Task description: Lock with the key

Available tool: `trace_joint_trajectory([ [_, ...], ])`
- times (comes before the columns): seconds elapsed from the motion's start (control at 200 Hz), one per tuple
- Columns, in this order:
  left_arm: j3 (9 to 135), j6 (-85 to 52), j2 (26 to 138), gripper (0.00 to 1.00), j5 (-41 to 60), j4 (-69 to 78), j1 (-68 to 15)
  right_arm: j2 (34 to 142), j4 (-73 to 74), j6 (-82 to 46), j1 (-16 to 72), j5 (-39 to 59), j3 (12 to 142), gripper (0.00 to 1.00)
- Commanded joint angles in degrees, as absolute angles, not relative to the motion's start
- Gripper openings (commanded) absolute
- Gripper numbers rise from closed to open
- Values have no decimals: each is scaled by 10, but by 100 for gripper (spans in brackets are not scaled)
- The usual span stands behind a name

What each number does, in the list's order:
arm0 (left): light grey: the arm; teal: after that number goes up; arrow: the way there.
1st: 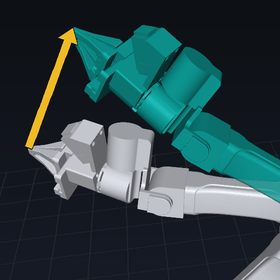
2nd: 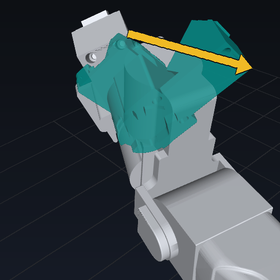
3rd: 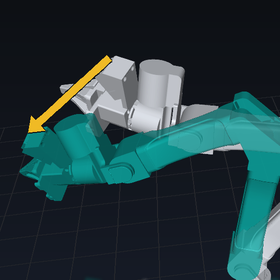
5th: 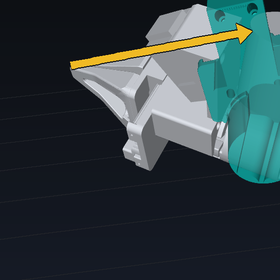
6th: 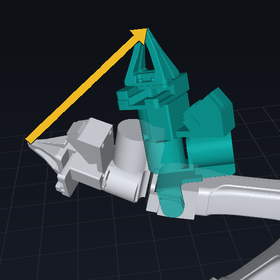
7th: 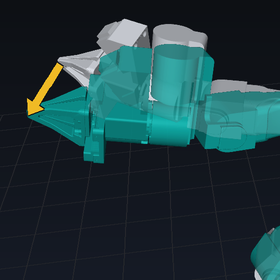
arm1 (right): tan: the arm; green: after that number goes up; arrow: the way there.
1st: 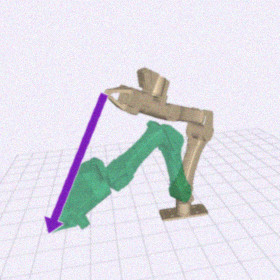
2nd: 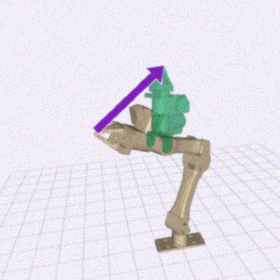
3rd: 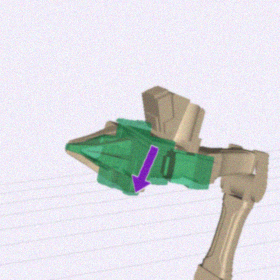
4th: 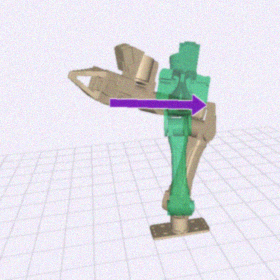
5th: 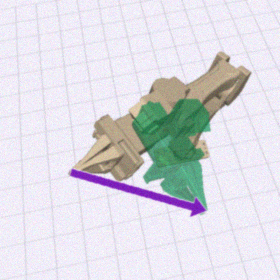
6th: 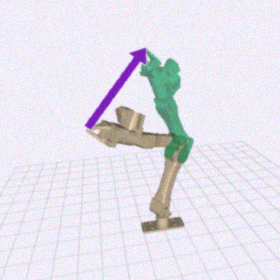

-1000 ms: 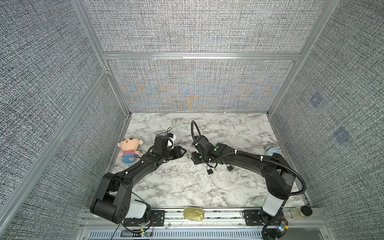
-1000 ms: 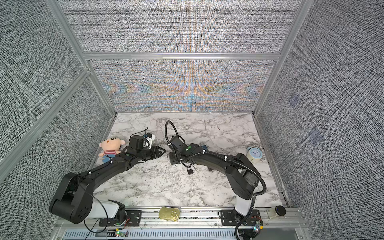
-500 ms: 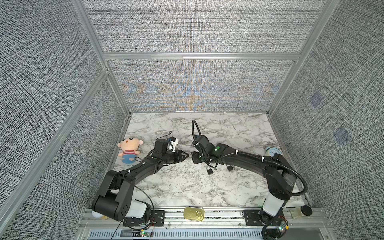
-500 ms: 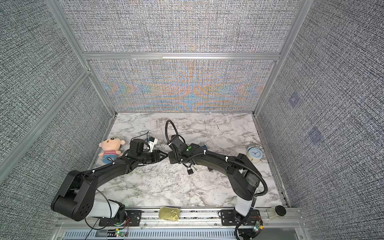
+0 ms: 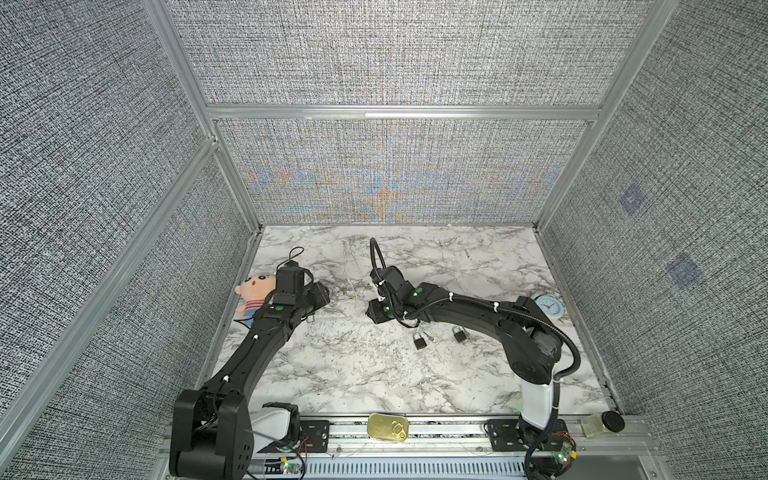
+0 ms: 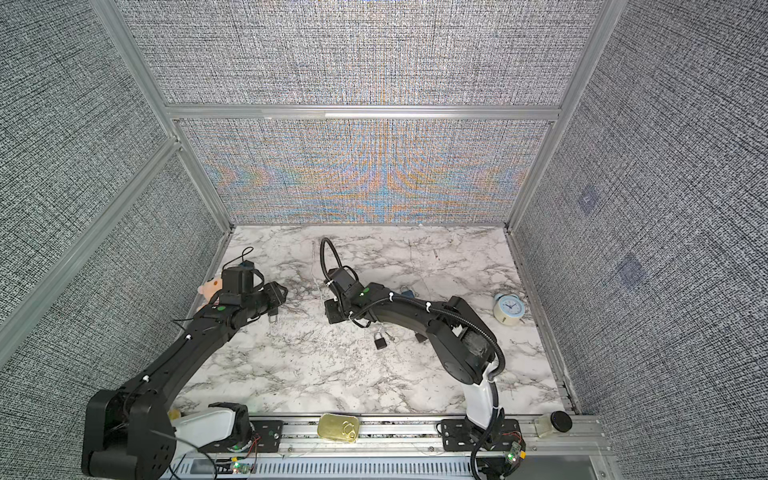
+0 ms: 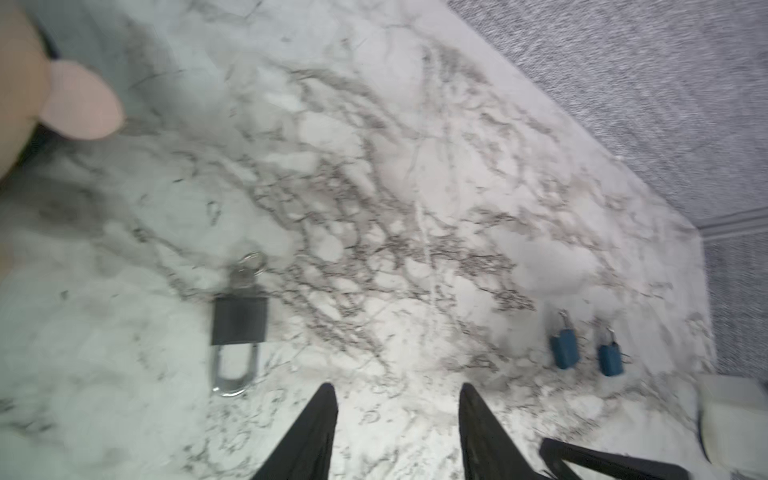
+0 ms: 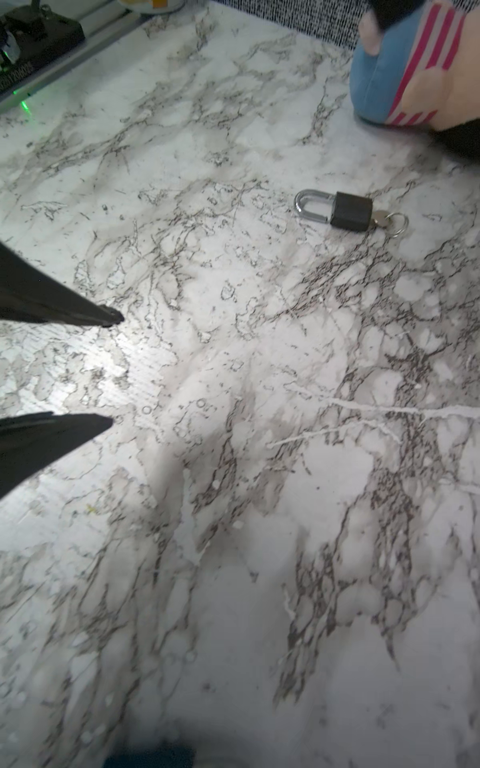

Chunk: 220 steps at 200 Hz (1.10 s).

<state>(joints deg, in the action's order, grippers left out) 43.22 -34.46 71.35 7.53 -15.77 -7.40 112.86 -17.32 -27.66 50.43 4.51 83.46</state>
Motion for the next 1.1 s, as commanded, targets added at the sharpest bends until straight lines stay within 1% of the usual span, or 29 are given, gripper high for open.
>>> trace_joint_trajectory([
  [0.0, 431, -343, 737, 51, 47, -186, -56, 1138, -153, -261, 489, 93, 847, 37],
  [0.24, 457, -344, 819, 50, 36, -160, -29, 1135, -107, -273, 453, 155, 824, 37],
  [0.44, 496, -334, 894, 49, 9, -162, -15, 1134, -84, -284, 437, 180, 807, 37],
  [0.64, 512, -328, 960, 46, 8, -140, -1, 1131, -77, -290, 422, 190, 797, 33],
  [0.735, 531, -325, 994, 45, 27, -144, -1, 1129, -77, -290, 417, 193, 793, 31],
  [0.87, 555, -303, 1036, 42, 89, -152, -5, 1125, -75, -292, 410, 192, 783, 30],
  [1.095, 529, -307, 1036, 41, 125, -146, -45, 1118, -72, -295, 406, 192, 768, 29],
])
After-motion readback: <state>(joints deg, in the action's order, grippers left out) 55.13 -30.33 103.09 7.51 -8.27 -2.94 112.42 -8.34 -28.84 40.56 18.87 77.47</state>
